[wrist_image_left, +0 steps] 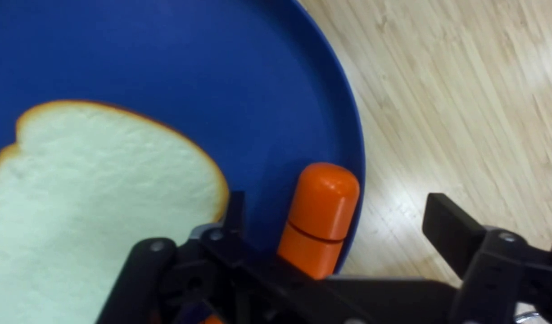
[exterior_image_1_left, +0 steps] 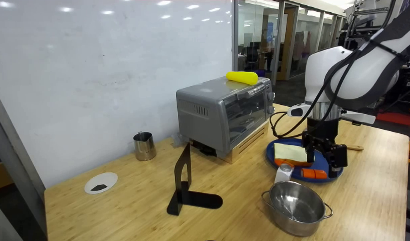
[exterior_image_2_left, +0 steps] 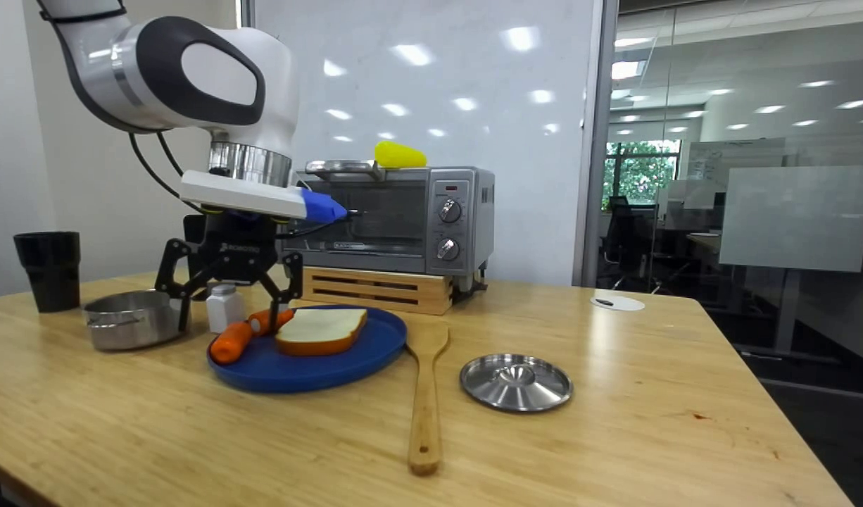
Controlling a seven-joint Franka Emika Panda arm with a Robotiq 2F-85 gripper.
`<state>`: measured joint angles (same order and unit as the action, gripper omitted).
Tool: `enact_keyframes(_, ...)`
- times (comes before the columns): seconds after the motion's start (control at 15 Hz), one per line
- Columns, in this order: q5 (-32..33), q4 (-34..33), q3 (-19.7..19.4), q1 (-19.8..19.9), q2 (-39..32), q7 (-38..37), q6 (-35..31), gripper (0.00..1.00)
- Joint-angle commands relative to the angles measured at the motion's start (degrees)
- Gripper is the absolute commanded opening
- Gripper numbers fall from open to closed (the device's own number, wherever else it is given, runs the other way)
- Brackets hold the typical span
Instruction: Take the lid off the pot, put it on the table, take half a carrot from the plate, put it in the pot then cover the pot with the lid
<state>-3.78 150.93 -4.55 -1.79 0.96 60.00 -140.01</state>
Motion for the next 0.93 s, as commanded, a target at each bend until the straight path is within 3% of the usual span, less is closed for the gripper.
enact_keyframes(0.0,-2.0,-1.1,1.5,0.7,-2.1,1.0,-1.5,1.0)
enact_keyframes(0.87,-8.8,-1.9,2.4,1.3,-4.0,3.5,-1.8,1.0)
